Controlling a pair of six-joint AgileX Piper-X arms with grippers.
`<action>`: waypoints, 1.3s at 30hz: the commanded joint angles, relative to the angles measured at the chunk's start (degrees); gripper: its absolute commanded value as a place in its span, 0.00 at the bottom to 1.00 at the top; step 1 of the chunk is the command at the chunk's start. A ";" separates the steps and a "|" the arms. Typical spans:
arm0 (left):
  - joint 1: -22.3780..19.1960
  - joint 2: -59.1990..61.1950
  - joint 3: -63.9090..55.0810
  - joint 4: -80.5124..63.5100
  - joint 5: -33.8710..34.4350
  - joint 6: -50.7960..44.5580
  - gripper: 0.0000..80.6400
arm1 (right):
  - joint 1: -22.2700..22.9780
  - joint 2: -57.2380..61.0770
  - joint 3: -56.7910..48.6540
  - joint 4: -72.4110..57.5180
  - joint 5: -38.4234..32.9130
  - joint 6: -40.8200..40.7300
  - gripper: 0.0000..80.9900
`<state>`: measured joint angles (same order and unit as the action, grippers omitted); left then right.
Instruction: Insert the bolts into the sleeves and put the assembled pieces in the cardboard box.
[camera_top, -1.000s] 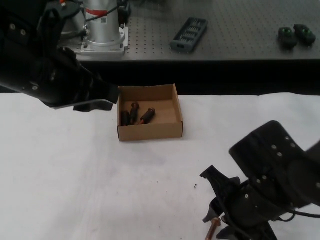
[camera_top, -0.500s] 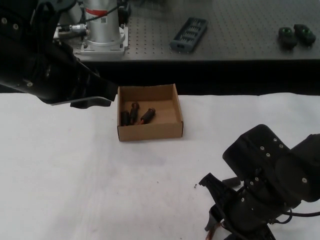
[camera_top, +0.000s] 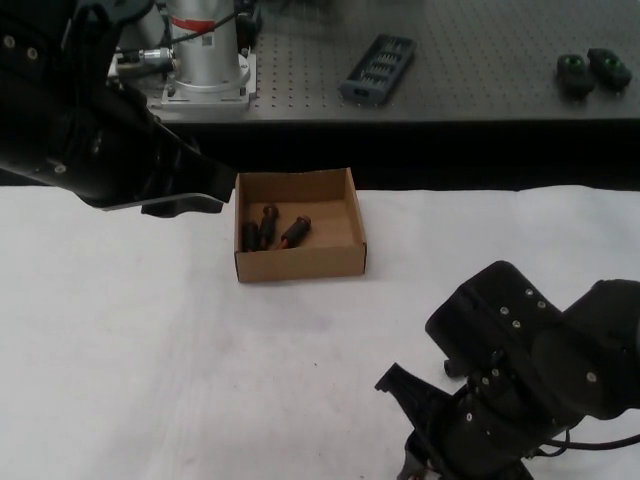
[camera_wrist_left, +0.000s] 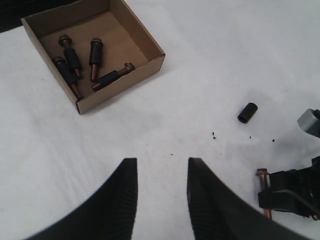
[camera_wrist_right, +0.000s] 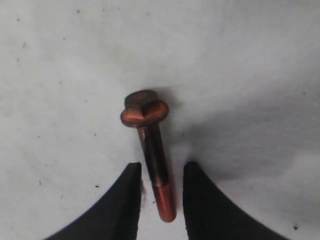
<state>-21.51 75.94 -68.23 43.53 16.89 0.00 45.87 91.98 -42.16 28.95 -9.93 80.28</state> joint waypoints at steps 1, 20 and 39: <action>0.18 -0.67 -0.34 0.30 0.26 0.53 0.31 | 0.42 1.34 -0.28 0.58 -2.46 -0.68 0.29; 0.18 -0.67 -0.34 2.70 0.30 1.36 0.31 | -0.08 3.46 -0.99 8.21 -0.51 -16.85 0.28; 0.18 -0.67 -0.34 3.09 0.30 1.65 0.31 | -0.08 3.35 -0.99 12.02 1.87 -29.19 0.05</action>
<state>-21.51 75.94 -68.23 46.41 16.89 1.24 45.98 93.81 -43.96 35.07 -10.46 54.90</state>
